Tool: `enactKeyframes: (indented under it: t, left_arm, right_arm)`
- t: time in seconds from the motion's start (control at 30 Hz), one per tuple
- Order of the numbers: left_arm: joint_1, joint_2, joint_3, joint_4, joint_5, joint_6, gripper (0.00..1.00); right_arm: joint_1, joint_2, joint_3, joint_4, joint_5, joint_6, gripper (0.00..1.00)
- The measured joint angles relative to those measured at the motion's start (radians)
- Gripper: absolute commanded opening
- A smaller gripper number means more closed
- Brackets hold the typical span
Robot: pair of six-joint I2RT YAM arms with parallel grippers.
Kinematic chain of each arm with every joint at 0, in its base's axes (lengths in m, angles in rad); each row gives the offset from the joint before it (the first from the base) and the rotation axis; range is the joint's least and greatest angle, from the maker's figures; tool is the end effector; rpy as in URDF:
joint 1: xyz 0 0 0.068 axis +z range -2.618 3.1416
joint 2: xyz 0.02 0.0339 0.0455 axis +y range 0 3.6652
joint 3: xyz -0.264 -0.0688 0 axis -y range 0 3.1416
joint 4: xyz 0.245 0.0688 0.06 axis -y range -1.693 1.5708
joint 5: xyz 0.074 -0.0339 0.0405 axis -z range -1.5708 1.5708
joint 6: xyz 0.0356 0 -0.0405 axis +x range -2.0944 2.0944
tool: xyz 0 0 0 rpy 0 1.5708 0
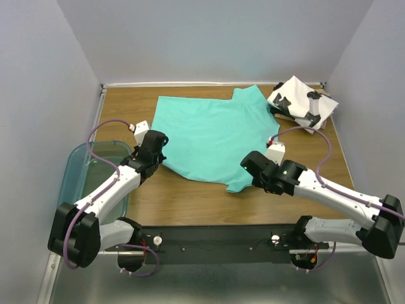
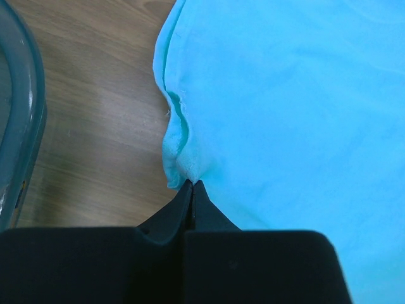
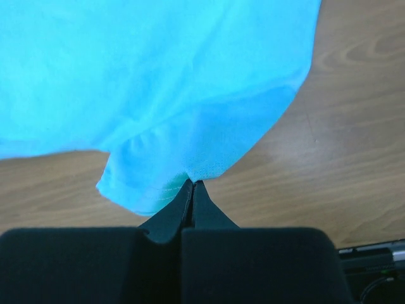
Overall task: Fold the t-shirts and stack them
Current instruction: Fold the tshirt
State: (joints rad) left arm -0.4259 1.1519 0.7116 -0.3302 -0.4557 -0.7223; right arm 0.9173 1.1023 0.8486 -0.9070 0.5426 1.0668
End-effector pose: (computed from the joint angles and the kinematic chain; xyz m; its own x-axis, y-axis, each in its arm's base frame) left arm 0.2213 -0.0832 0.2307 -0.5310 -0.4110 -0.7410 -0.3568 0.9017 -0.2444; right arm 0.1329 0.1434 0.2498 -0.7550 0.2474 -0.6072 0.2203 0.9680 0.1204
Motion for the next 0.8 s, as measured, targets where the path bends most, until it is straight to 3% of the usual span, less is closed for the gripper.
enactKeyframes:
  t: [0.23,0.5,0.8]
  left_arm:
    - [0.050,0.048,0.021,0.033,0.007,0.035,0.00]
    - [0.090,0.130,0.071,0.072,0.049,0.079,0.00]
    - [0.158,0.234,0.172,0.105,0.098,0.121,0.00]
  right_arm:
    - [-0.058,0.164,0.102,0.062,0.090,-0.130,0.00]
    - [-0.216,0.266,0.214,0.190,0.090,-0.305,0.00]
    - [-0.306,0.419,0.362,0.282,0.072,-0.442,0.01]
